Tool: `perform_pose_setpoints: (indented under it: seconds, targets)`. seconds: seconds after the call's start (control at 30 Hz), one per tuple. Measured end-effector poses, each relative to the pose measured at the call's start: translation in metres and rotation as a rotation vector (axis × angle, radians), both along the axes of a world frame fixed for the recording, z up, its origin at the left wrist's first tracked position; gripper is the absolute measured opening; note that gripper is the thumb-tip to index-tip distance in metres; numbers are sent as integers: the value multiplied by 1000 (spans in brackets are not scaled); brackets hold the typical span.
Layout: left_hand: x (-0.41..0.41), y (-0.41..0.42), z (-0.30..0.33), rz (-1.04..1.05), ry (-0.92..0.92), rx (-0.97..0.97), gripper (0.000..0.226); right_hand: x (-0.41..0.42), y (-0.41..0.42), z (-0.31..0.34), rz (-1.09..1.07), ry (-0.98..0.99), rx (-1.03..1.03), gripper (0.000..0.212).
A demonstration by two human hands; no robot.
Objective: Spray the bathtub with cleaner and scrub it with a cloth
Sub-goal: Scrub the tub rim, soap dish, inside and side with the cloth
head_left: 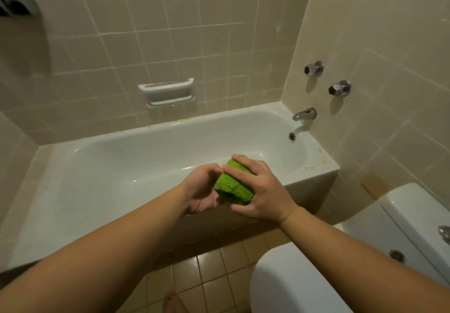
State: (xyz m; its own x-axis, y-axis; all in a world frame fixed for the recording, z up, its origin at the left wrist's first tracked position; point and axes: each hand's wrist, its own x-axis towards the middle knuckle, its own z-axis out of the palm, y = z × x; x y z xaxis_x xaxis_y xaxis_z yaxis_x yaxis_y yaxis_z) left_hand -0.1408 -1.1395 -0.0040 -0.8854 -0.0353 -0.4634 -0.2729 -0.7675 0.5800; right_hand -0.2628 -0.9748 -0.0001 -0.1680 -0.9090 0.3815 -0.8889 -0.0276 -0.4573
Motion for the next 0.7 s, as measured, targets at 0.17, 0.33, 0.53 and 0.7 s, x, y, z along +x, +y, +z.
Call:
perform_pose_setpoints:
  seconds: [0.17, 0.33, 0.53, 0.7]
  targets:
    - [42, -93, -18, 34, -48, 16, 46, 24, -105, -19, 56, -8, 83, 88]
    - [99, -191, -34, 141, -191, -168, 50, 60, -213, -49, 118, -32, 146, 85]
    - [170, -266, -70, 338, -473, -552, 28, 89, -296, -97, 125, -96, 234, 74]
    - [212, -282, -106, 290, -629, -878, 27, 102, -327, -132, 179, -81, 371, 75]
